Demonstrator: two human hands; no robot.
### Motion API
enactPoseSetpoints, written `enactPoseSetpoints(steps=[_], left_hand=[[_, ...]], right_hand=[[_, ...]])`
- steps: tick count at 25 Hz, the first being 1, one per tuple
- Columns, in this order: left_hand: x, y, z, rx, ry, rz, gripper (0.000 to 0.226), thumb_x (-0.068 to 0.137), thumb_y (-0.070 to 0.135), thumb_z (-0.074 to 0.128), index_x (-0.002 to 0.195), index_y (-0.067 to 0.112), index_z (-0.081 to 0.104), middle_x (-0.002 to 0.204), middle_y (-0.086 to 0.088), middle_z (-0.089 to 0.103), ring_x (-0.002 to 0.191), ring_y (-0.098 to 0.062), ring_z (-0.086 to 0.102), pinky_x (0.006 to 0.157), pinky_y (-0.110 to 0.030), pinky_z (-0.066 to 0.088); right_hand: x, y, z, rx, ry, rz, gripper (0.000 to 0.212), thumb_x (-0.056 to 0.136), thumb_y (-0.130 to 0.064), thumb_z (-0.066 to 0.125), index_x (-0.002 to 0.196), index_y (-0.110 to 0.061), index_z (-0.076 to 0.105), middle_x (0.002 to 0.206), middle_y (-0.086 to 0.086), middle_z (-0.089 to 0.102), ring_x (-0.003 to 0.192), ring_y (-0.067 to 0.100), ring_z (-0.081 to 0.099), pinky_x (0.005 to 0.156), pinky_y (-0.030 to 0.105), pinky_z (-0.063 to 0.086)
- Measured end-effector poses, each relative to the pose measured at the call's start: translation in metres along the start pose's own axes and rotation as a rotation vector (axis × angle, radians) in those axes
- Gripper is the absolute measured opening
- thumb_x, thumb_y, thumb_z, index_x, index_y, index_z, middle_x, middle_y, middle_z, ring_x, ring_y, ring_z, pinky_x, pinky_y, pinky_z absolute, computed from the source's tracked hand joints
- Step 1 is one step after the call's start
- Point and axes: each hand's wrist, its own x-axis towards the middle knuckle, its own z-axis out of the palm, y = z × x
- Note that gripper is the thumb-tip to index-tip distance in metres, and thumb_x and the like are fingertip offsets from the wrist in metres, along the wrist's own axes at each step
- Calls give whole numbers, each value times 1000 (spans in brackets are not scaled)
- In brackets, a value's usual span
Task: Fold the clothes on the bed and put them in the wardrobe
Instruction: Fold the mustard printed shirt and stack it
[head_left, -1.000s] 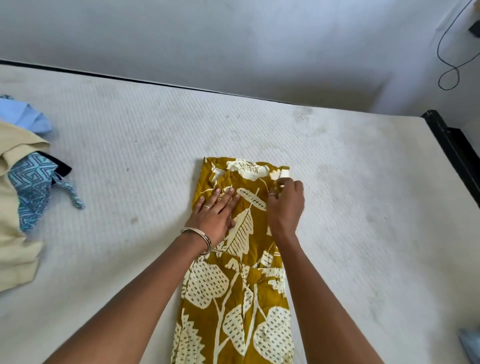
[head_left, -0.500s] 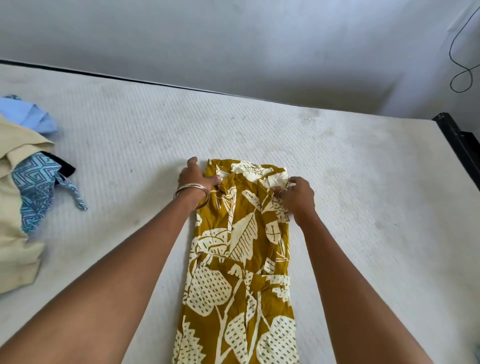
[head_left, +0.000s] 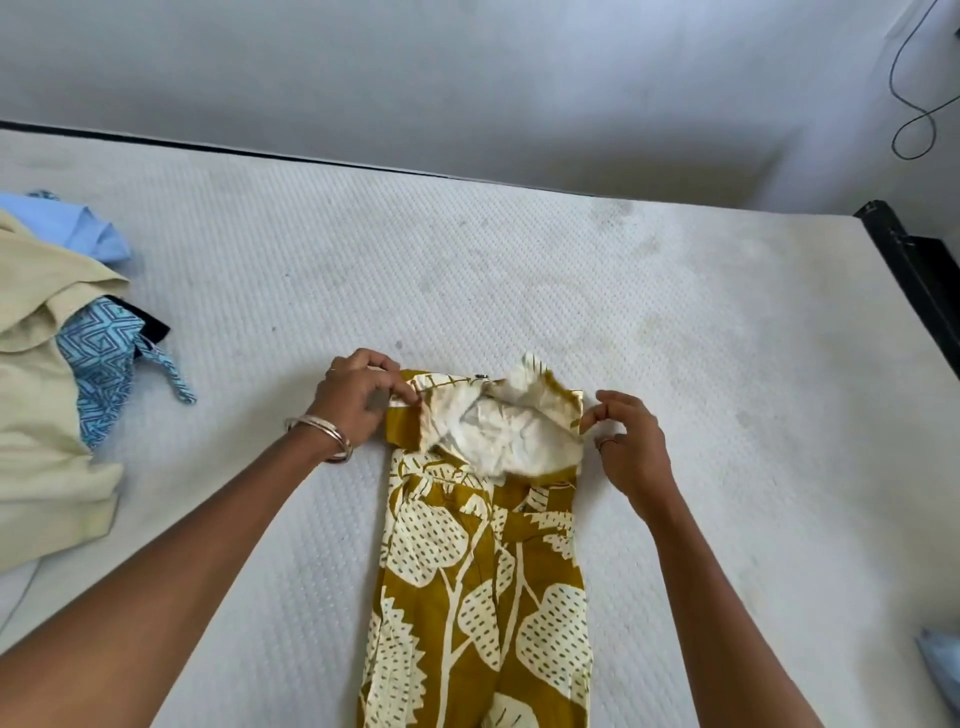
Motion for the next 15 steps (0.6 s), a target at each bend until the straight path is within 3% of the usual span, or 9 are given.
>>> enactPoseSetpoints(steps=[4,7,10,12,13,15], left_hand=[[-15,16,4,111,130,126,51,73,-10,55,112,19,69,119,-4,57,110,-27,49,85,-42,49],[-14,33,12,254,-54,231,51,79,15,49,129,19,59,136,-4,53,125,-27,46,99,-50,44],[-28,46,36,553,-332,225,63,95,29,48,152,26,21,162,2,3,149,-22,5,119,-53,9],[-48,54,48,615,-412,218,76,95,21,48,153,27,-1,157,5,-22,146,-22,-18,116,-55,-8],[-59,57,51,582,-424,237,79,93,13,48,153,28,0,156,8,-20,146,-20,-17,115,-58,-10],[-87,64,50,402,-331,303,71,86,1,49,149,28,31,155,8,20,146,-15,17,116,-62,0]], right_hand=[[-14,-7,8,97,74,-21,46,82,9,47,98,-29,67,122,-8,62,127,16,50,98,46,48],[-14,-16,18,-244,-129,-242,35,86,-17,53,116,-29,66,142,-9,53,135,18,36,107,51,29],[-22,-13,29,-755,-246,-400,30,84,-12,60,111,-23,70,151,-5,44,146,23,24,111,57,12],[-40,-9,35,-800,-162,-442,32,77,-2,63,103,-18,73,149,1,48,145,27,29,110,58,15],[-50,-7,38,-725,-118,-439,34,73,2,63,98,-18,74,146,3,51,143,29,33,106,57,20],[-80,-5,39,-497,-22,-372,38,66,4,58,93,-18,75,135,4,60,132,32,43,97,51,29]])
